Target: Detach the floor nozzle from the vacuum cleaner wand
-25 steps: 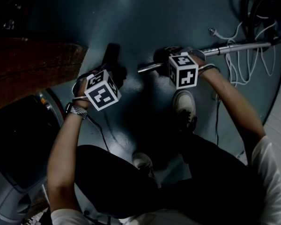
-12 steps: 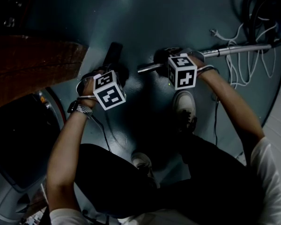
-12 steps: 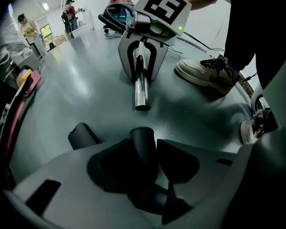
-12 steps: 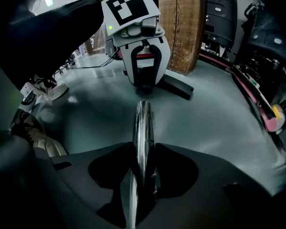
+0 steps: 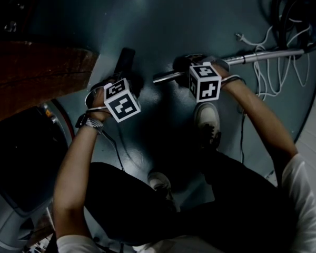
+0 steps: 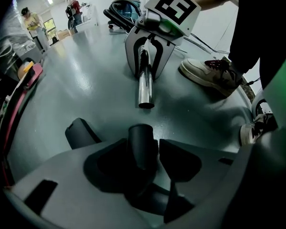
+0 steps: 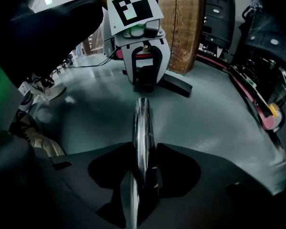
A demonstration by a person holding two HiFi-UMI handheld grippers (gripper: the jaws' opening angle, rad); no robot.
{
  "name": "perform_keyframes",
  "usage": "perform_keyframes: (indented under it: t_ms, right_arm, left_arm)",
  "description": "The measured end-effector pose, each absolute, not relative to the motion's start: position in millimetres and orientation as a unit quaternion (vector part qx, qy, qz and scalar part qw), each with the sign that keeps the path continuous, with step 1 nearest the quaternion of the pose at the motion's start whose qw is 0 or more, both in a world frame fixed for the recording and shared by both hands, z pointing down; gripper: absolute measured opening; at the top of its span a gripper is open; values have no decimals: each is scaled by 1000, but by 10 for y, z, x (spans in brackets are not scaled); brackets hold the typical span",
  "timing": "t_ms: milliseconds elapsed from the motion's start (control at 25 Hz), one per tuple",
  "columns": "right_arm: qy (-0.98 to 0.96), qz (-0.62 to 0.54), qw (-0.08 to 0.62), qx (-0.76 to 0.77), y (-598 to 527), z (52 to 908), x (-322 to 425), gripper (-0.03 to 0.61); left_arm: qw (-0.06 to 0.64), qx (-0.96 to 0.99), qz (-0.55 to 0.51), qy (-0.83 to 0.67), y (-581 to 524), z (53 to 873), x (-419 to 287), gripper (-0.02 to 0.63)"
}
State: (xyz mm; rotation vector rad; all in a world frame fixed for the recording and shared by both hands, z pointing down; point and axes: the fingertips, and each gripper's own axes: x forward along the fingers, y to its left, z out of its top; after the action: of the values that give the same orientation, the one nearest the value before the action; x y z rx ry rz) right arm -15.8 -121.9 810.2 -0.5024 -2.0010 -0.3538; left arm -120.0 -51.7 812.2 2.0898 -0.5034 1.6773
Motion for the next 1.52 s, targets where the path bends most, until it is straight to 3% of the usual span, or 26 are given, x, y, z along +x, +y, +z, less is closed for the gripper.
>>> perform_keyframes:
  t_ms: [320,960,1320,1400,1520]
  right_arm:
    - [-829,-143,500,-209,-1226,8100,-141,170]
    - [-851,-120,478,-179,-1323,7909,-75,179]
    - [-918,-78,377,-98,-1594,7249,-339,179]
    - [-930,-71,355,-63,-1724,7065,-395,154]
    - [-939,-81,334,-24,-1866,6864,-448,99]
  left_arm:
    - [235,761,573,-194,-519,8067,-1182,216]
    - [231,795,510,-234,-704,7732,-1302,211]
    - [150,818,474,-291,-1034,7362,-1230,63]
    - [144,821,451,-320,-1135,7254,-1249,10]
    - [136,825,416,-358,-1269,7089,-1305,2]
